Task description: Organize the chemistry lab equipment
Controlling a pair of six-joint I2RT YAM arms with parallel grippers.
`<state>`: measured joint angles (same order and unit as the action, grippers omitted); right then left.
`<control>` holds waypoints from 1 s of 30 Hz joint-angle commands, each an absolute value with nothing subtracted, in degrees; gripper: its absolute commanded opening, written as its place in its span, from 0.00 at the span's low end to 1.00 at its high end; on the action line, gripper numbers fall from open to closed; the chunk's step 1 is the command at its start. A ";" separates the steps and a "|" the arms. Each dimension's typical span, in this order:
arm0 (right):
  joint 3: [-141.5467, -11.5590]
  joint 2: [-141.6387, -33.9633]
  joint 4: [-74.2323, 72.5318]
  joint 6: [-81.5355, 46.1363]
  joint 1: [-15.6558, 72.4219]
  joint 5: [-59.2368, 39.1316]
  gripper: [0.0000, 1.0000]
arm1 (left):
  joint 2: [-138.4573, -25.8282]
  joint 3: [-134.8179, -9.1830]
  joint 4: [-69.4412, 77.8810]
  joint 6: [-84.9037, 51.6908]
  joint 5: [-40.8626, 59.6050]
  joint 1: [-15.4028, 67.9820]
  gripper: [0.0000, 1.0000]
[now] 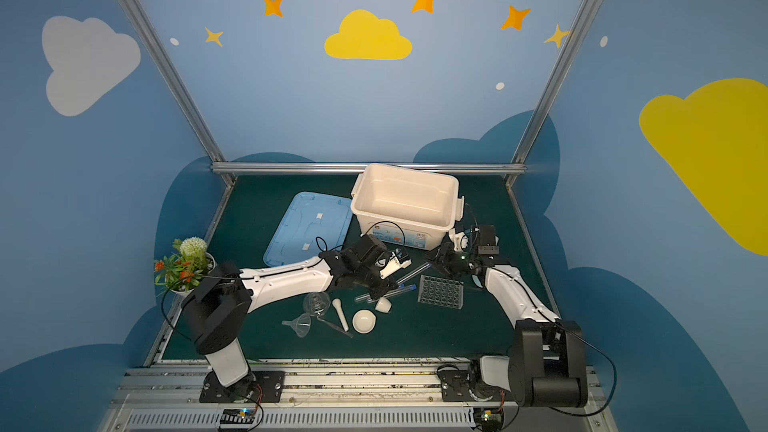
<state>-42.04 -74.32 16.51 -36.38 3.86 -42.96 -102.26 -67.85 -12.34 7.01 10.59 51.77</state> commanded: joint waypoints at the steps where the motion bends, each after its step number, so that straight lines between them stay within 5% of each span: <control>1: -41.09 -73.30 17.67 -35.86 3.87 -42.99 0.40 | -101.06 -68.38 -11.26 6.24 11.51 51.87 0.12; 30: -39.99 -72.61 16.93 -36.12 3.00 -44.12 0.22 | -102.88 -68.47 -8.27 3.40 16.26 52.56 0.13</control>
<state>-40.86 -73.45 16.95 -36.21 3.31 -43.16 -102.32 -67.85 -9.39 4.43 14.41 52.29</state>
